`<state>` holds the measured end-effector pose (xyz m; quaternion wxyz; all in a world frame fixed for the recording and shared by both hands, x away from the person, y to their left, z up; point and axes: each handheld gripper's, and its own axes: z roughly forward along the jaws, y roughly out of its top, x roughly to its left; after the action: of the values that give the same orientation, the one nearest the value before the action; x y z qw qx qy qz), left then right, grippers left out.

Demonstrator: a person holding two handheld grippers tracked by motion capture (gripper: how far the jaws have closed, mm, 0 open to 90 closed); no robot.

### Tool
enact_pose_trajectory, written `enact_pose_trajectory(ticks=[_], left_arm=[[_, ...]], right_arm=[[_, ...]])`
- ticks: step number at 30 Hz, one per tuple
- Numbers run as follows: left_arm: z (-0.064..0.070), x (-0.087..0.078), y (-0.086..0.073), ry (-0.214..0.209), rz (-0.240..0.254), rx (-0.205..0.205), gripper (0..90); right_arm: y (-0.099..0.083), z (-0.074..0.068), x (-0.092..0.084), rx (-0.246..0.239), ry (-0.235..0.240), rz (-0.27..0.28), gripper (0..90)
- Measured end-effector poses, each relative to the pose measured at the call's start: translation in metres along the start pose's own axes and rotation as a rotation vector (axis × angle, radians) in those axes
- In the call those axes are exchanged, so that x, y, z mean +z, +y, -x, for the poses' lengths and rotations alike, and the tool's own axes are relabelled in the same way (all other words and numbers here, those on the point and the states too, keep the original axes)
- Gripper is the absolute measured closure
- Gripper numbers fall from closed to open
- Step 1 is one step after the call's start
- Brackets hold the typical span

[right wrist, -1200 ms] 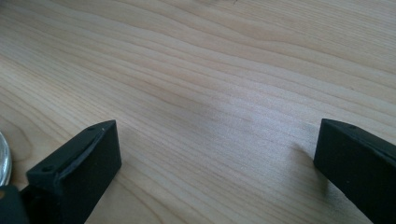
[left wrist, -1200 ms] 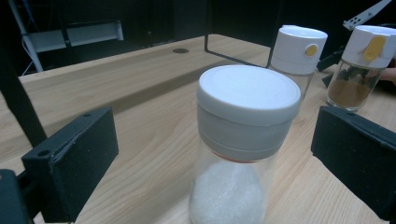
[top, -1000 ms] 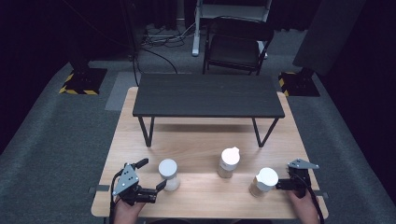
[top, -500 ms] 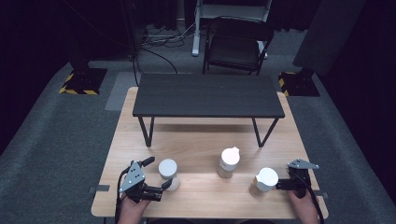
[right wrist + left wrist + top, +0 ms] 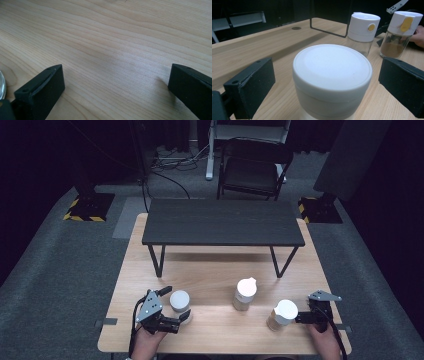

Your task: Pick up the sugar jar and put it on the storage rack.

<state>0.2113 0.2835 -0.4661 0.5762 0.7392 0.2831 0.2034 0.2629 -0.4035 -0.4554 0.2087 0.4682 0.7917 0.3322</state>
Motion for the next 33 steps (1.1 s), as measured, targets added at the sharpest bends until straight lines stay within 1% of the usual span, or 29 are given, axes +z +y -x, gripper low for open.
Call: enact_pose_trajectory(ticks=[11, 13, 17, 20, 21, 22, 23, 24, 25, 31, 33], left_arm=[[-0.0017, 0.0065, -0.0015, 0.016, -0.031, -0.017, 4.5], [-0.0029, 0.0071, -0.0031, 0.013, -0.033, -0.024, 5.4], [-0.0054, 0.0060, -0.0067, 0.012, -0.027, -0.028, 10.2], [-0.0033, 0.0059, -0.0063, 0.019, -0.033, -0.017, 14.2], [-0.0028, 0.0060, -0.0060, 0.016, -0.033, -0.008, 19.3], [-0.0012, 0.0062, -0.0053, 0.017, -0.034, 0.006, 19.3], [0.0004, 0.0064, -0.0052, 0.017, -0.032, 0.016, 22.3], [-0.0002, 0.0064, -0.0052, 0.005, -0.030, 0.028, 26.4], [0.0009, 0.0065, -0.0053, 0.003, -0.030, 0.038, 32.3], [-0.0013, 0.0066, -0.0074, -0.006, -0.023, 0.028, 33.6], [-0.0004, 0.0067, -0.0098, -0.002, -0.014, 0.028, 33.7]], right_arm=[[-0.0002, -0.0006, -0.0002, 0.003, -0.002, 0.000, 0.5], [-0.0002, -0.0006, -0.0003, 0.003, -0.002, 0.000, 0.5], [-0.0002, -0.0006, -0.0003, 0.003, -0.002, 0.000, 0.5], [-0.0002, -0.0006, -0.0002, 0.003, -0.002, 0.000, 0.5], [-0.0002, -0.0006, -0.0002, 0.003, -0.002, 0.000, 0.5], [-0.0002, -0.0006, -0.0002, 0.003, -0.002, 0.000, 0.5], [-0.0002, -0.0006, -0.0003, 0.003, -0.002, 0.000, 0.5], [-0.0002, -0.0006, -0.0002, 0.003, -0.002, 0.000, 0.5], [-0.0002, -0.0006, -0.0002, 0.003, -0.002, 0.000, 0.5], [-0.0002, -0.0006, -0.0003, 0.003, -0.002, 0.000, 0.5], [-0.0002, -0.0006, -0.0002, 0.003, -0.002, 0.000, 0.5]])
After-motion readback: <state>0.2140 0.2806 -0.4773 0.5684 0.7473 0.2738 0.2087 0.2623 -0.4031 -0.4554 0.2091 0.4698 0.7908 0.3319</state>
